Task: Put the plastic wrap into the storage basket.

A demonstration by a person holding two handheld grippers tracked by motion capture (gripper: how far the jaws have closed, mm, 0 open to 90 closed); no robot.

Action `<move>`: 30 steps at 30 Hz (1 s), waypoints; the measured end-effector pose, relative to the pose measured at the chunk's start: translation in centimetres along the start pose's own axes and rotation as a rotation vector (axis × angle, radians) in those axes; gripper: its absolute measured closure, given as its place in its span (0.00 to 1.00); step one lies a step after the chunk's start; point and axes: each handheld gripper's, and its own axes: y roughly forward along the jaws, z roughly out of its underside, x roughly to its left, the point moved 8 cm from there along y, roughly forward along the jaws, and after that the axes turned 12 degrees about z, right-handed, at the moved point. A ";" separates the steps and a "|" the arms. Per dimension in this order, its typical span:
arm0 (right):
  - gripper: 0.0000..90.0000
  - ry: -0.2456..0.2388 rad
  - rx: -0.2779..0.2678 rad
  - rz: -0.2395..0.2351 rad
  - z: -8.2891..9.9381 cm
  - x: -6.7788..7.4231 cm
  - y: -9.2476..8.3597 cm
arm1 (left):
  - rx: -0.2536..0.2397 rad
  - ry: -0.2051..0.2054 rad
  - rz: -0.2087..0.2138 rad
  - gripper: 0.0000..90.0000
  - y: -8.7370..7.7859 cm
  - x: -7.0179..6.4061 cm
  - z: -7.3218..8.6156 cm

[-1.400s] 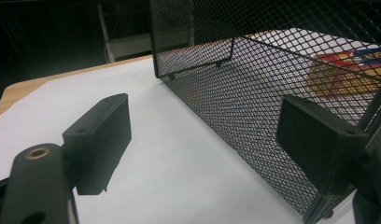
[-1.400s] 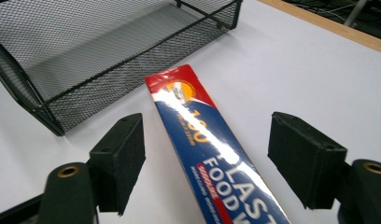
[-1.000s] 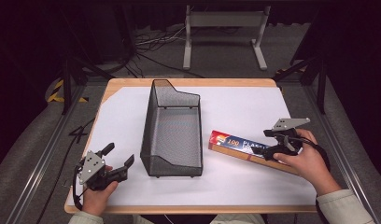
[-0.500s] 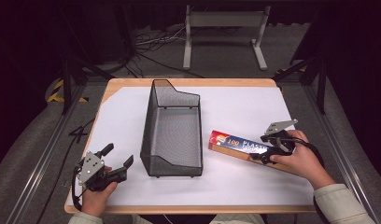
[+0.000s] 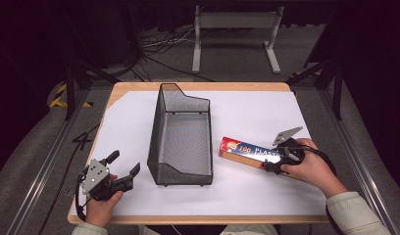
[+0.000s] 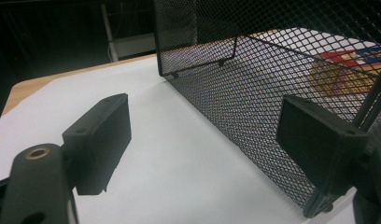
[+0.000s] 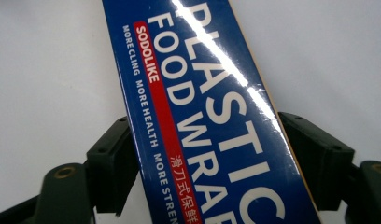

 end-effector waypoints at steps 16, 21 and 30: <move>0.41 -0.115 0.006 -0.023 0.2 0.2 -0.6 | 0.000 -0.001 0.004 0.21 0.0 0.0 0.0; 0.42 -0.093 0.006 -0.027 0.3 0.6 -0.8 | 0.000 -0.002 0.003 0.21 0.0 0.0 0.0; 0.43 -0.005 -0.072 -0.009 -1.2 0.5 -2.9 | 0.001 -0.001 0.003 0.21 0.0 0.0 0.0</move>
